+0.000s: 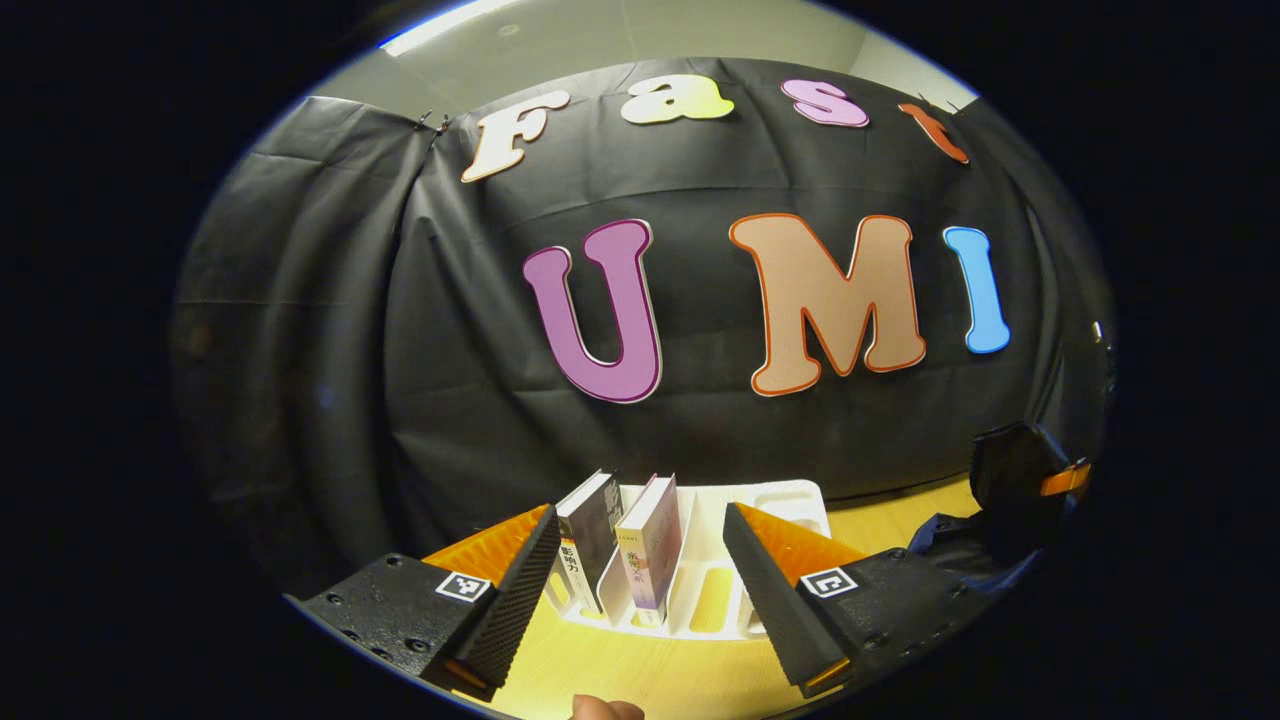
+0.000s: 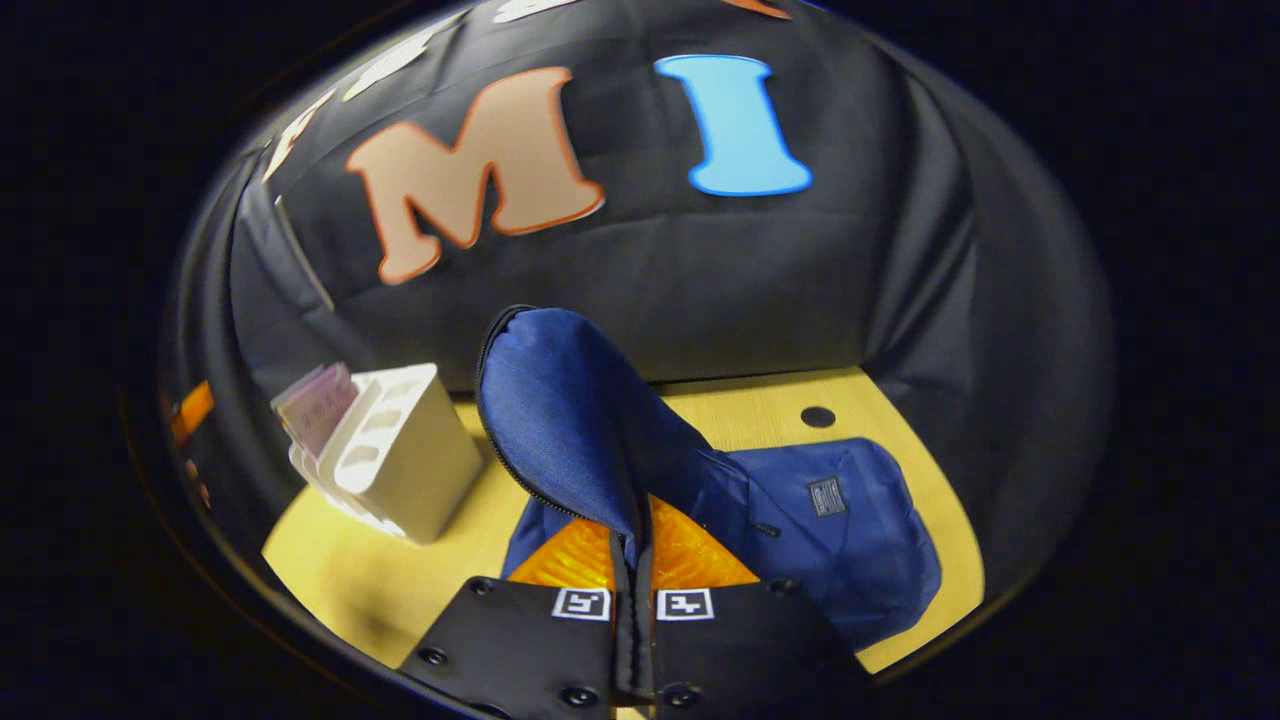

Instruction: Open the schoolbag, grab two books from the bookshelf and put them into the schoolbag.

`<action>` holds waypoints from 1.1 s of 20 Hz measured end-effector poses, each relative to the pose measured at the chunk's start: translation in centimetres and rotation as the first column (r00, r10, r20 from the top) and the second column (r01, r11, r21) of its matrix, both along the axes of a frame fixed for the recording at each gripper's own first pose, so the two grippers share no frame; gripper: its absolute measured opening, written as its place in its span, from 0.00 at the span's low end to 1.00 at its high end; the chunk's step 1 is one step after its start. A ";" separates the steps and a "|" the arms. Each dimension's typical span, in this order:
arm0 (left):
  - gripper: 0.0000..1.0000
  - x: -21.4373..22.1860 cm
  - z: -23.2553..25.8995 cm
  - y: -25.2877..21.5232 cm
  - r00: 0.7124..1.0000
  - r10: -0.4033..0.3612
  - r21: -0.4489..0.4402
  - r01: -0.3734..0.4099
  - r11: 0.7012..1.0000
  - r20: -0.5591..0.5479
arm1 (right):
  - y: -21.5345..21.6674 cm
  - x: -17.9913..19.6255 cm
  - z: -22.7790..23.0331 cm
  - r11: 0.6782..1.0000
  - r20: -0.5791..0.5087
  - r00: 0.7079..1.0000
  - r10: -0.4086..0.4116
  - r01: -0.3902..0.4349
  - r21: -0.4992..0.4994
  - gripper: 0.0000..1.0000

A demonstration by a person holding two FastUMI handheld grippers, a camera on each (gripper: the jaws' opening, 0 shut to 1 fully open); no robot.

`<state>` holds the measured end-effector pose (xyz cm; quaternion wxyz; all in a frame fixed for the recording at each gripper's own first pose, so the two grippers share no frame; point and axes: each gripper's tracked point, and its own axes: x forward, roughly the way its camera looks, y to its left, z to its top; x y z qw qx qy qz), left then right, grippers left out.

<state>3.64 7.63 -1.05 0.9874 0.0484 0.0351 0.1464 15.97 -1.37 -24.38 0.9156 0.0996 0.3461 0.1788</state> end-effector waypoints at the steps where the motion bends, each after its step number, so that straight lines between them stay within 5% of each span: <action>1: 0.96 0.2 -0.1 0.1 1.000 0.001 -0.002 -0.001 1.000 -0.005 | -0.5 0.1 -0.2 0.997 -0.029 0.998 -0.052 0.054 0.054 0.08; 6: 0.96 1.6 -0.6 0.5 1.000 -0.008 0.003 0.009 1.000 -0.012 | -2.9 0.2 0.4 0.919 -0.145 0.952 -0.270 0.299 0.258 0.03; 12: 0.96 4.8 -2.1 1.5 0.998 -0.043 0.014 0.043 0.999 -0.049 | -2.8 0.1 0.0 0.928 -0.117 0.957 -0.265 0.286 0.236 0.03; 16: 1.00 8.5 -5.0 3.4 0.989 -0.062 -0.062 0.054 0.997 -0.132 | -3.1 0.2 0.3 0.930 -0.114 0.958 -0.262 0.282 0.237 0.03; 22: 0.96 14.3 -10.5 5.7 0.925 -0.115 -0.126 0.074 0.989 -0.362 | -3.2 0.2 0.1 0.936 -0.110 0.961 -0.253 0.272 0.224 0.02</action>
